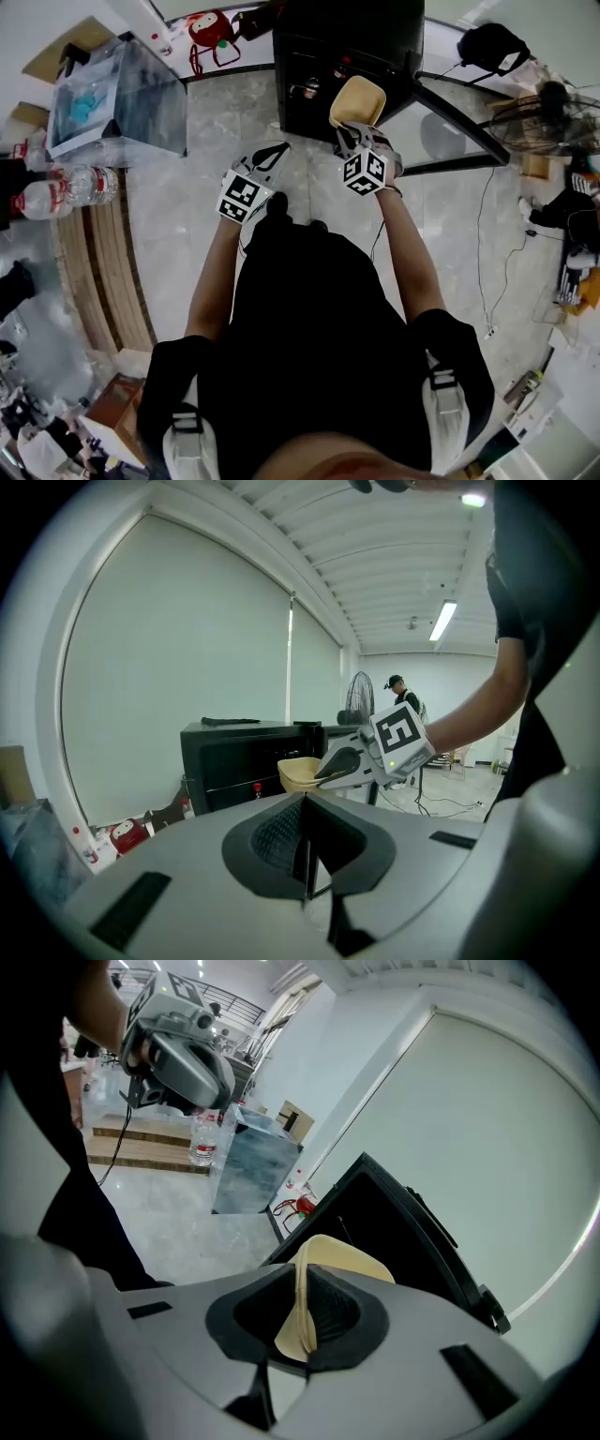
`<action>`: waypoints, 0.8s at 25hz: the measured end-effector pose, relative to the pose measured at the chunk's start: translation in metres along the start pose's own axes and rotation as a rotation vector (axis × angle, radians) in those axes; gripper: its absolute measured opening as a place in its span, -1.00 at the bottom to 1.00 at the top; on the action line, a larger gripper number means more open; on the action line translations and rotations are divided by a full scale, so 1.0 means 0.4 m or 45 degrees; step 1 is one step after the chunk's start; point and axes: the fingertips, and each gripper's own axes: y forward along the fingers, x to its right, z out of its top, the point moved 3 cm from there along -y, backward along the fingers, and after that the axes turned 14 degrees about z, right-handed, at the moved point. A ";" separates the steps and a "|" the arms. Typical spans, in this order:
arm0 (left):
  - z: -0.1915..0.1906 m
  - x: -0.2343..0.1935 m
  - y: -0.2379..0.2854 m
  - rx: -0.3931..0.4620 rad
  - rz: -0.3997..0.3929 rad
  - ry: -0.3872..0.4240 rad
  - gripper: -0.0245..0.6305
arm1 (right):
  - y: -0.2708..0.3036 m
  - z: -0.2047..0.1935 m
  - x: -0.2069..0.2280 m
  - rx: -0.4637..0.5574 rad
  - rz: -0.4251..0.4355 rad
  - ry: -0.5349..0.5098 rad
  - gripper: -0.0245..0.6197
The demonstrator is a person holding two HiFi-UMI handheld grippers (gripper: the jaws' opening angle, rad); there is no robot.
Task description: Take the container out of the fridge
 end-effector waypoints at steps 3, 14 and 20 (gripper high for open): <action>0.004 0.076 -0.023 -0.011 0.021 0.007 -0.87 | -0.038 -0.031 -0.026 0.018 0.026 -0.024 -0.81; -0.009 0.238 -0.130 -0.040 0.122 0.002 -0.87 | -0.119 -0.102 -0.162 0.076 0.117 -0.079 -0.82; -0.024 0.309 -0.159 -0.054 0.152 -0.011 -0.87 | -0.147 -0.138 -0.222 0.087 0.165 -0.106 -0.82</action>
